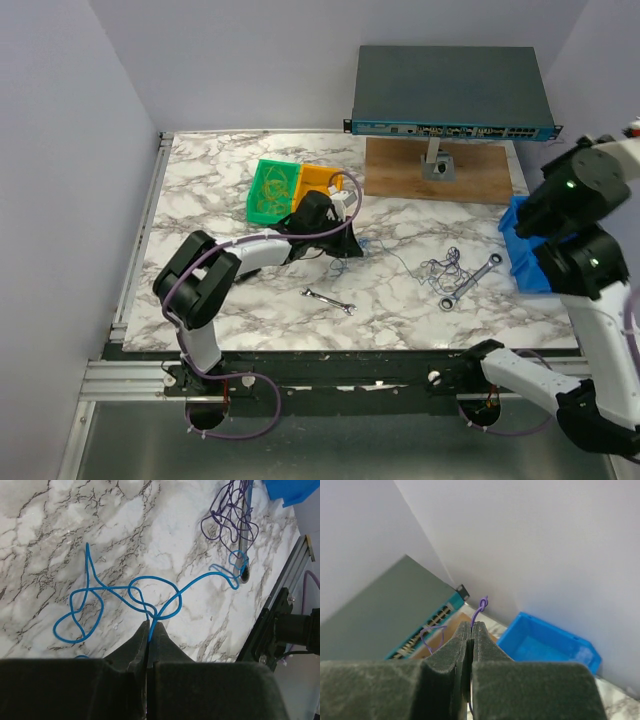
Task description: Untangle the cables
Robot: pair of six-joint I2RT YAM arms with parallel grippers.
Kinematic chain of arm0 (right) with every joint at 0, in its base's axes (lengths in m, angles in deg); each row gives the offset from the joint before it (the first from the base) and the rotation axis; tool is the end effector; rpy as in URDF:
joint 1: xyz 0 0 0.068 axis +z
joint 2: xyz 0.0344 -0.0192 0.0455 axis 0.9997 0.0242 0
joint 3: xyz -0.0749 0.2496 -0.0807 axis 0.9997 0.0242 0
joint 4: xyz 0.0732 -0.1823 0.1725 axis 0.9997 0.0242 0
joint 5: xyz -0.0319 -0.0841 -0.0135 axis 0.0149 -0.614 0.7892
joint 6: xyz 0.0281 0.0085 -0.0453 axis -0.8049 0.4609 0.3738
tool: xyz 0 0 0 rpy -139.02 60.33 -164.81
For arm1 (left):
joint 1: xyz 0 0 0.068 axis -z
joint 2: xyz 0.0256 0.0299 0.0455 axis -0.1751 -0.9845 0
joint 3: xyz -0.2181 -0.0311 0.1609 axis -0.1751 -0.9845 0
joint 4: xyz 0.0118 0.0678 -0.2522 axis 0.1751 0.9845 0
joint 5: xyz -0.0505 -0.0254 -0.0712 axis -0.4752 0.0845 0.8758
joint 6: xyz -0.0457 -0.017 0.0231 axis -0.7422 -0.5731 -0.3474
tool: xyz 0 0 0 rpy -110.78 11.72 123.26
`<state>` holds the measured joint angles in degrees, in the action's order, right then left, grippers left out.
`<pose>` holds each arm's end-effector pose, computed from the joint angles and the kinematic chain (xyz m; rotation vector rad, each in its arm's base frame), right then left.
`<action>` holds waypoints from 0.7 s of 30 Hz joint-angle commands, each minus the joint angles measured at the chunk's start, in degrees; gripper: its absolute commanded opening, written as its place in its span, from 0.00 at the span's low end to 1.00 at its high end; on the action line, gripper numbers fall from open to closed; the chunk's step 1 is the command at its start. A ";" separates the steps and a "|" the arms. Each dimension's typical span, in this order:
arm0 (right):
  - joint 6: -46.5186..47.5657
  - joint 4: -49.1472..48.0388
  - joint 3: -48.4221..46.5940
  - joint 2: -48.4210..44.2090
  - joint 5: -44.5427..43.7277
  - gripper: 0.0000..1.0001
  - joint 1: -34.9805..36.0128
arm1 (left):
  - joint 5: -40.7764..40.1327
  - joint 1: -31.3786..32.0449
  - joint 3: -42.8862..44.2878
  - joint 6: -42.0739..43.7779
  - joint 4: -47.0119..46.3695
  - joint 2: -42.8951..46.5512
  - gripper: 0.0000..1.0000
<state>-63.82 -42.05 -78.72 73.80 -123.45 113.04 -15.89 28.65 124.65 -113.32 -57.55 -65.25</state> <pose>0.1283 0.0212 0.5335 0.8444 1.2765 -0.3695 0.2880 -0.2525 0.1831 0.4516 2.3146 -1.1917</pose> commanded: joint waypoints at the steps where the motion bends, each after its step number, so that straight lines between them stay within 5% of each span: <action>1: 13.38 -16.84 6.00 4.08 -7.10 0.01 0.08 | 1.30 1.17 -1.81 2.38 -3.67 6.54 0.00; 9: 19.11 -27.57 3.10 10.43 -6.91 0.01 -5.73 | -2.06 4.53 -1.92 6.20 -2.19 9.30 0.00; 21: 17.82 -28.40 -1.72 19.54 -2.49 0.01 -25.79 | -4.08 8.48 -0.34 9.69 -0.40 9.69 0.00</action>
<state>-44.89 -68.98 -79.79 90.83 -126.86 92.06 -17.84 35.56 122.77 -106.40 -58.49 -56.79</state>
